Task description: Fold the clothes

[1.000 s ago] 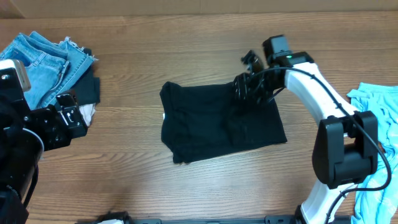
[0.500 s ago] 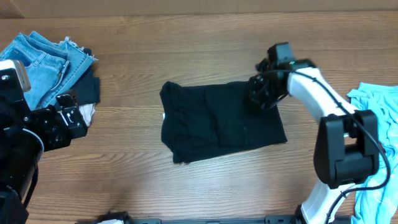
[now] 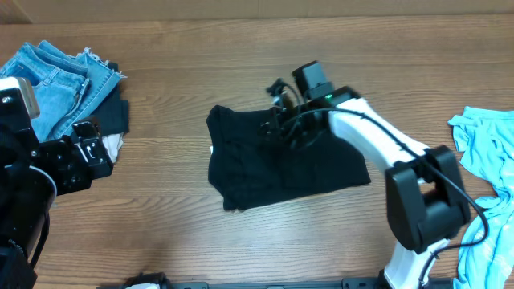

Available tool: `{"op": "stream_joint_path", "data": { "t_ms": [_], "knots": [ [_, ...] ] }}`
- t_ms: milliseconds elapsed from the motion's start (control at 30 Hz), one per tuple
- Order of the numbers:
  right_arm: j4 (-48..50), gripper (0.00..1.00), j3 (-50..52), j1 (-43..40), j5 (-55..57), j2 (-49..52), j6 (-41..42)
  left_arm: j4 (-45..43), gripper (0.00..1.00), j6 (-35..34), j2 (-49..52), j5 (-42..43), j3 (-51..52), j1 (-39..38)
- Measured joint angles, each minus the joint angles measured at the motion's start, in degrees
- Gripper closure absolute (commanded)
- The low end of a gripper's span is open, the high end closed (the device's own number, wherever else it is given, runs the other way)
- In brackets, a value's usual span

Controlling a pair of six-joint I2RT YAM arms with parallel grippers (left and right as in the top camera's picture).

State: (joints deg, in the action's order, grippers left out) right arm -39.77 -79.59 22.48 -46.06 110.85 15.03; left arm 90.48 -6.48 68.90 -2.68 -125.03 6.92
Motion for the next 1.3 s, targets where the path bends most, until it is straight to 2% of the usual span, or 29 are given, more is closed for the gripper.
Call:
{"op": "stream_joint_path", "data": {
  "t_ms": [33,200,267,367,400,467,533,600,633,667,733,767,867,933,1067,1233,1300],
  "knots": [
    [-3.1,0.72,-0.7,-1.4,3.5,-1.2,-1.2,0.0,0.0,0.0,0.0,0.0,0.0,0.0],
    [-8.3,0.42,-3.3,-9.9,15.4,-7.2,-3.9,0.0,0.0,0.0,0.0,0.0,0.0,0.0],
    [-10.7,0.23,-3.3,-14.1,16.6,-9.3,-4.0,-0.2,0.0,-1.5,0.0,1.2,0.0,0.0],
    [-13.3,0.11,-3.4,-19.8,17.6,-11.0,-4.2,0.0,0.03,-4.5,0.1,8.7,0.0,0.0],
    [-14.1,0.08,-3.4,-21.0,17.6,-11.0,-4.2,0.0,0.11,-4.8,0.4,9.7,0.0,0.0],
    [-15.1,0.04,-3.4,-22.8,17.6,-11.0,-4.3,0.6,0.1,-6.0,1.8,10.9,0.6,0.0],
    [-15.3,0.01,-3.4,-24.0,17.6,-11.0,-4.3,0.5,0.09,-8.6,5.2,11.2,4.6,0.0],
    [-15.4,0.0,-3.5,-24.3,17.6,-11.0,-4.3,-2.8,0.18,-10.3,11.1,12.8,14.4,0.0],
    [-15.4,0.0,-3.5,-24.3,17.6,-11.0,-4.3,-5.9,0.23,-8.8,15.3,16.2,19.6,0.0],
    [-15.6,0.0,-3.5,-24.3,17.6,-11.0,-4.4,-10.1,0.24,-4.4,21.7,23.7,27.1,-0.1],
    [-16.2,0.0,-3.5,-24.3,17.6,-11.1,-4.4,-14.6,0.25,0.8,31.9,31.4,34.1,-1.2],
    [-16.2,0.0,-3.5,-24.3,17.7,-11.1,-4.4,-17.7,0.24,2.9,38.8,34.7,36.6,-2.6],
    [-17.1,0.0,-3.5,-24.3,18.0,-11.1,-5.0,-23.1,0.2,5.2,50.1,38.9,37.6,-8.4],
    [-17.8,0.0,-3.5,-24.3,18.3,-11.1,-5.4,-27.5,0.21,3.7,53.1,38.9,37.6,-12.8],
    [-18.4,0.0,-3.5,-24.3,19.2,-11.1,-6.1,-29.3,0.31,-4.2,55.2,32.8,37.4,-16.6],
    [-18.4,0.0,-3.5,-24.3,19.8,-11.1,-6.2,-29.2,0.32,-5.2,55.1,31.4,37.3,-16.6],
    [-18.6,0.0,-3.5,-24.3,20.2,-11.1,-6.6,-29.4,0.29,-4.7,54.6,30.0,37.3,-16.3]
  ]
}}
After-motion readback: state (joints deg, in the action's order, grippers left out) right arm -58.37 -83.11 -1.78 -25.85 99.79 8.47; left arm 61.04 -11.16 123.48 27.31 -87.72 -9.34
